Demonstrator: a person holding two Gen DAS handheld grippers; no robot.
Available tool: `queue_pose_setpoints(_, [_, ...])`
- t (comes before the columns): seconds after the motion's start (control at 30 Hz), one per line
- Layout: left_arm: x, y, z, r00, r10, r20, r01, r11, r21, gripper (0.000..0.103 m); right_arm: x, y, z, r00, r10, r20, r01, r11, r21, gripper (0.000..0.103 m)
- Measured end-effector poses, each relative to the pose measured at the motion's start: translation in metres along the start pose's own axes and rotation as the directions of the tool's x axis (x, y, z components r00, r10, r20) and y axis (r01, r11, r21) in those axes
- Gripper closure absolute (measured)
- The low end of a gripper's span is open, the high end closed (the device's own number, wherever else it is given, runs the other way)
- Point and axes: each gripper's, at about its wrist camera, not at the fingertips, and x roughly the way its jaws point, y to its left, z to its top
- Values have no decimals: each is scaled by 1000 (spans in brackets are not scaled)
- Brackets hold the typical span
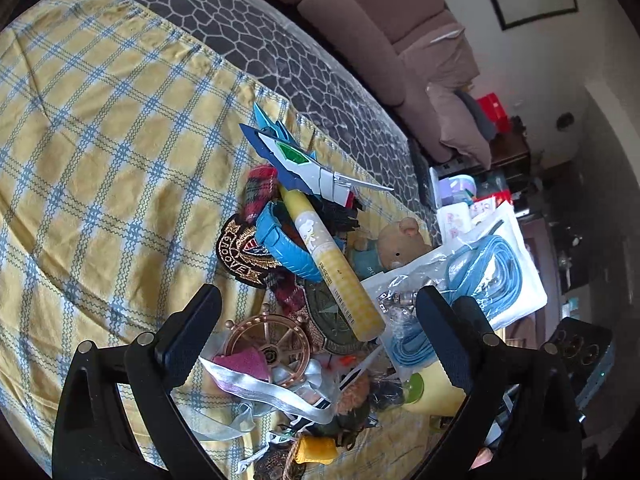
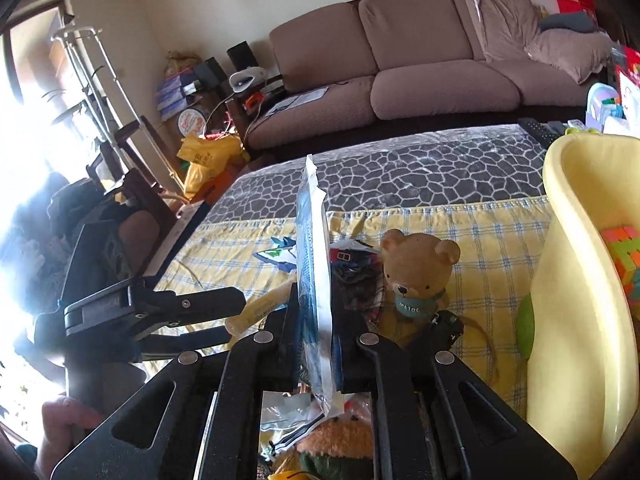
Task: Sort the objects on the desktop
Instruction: 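Grasp the cream-yellow tube with the left gripper while the right lifts the packet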
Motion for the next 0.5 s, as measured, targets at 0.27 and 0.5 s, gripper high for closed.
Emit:
queue_pose_setpoints(0.27, [26, -13, 8, 1000, 28, 4, -28, 999, 25, 19, -25, -2, 4, 1000, -9, 5, 9, 1000, -18, 93])
queue_pose_setpoints(0.5, [24, -23, -5, 994, 112, 16, -113, 989, 92, 82, -35, -3, 7, 1000, -6, 7, 7, 999, -47, 93])
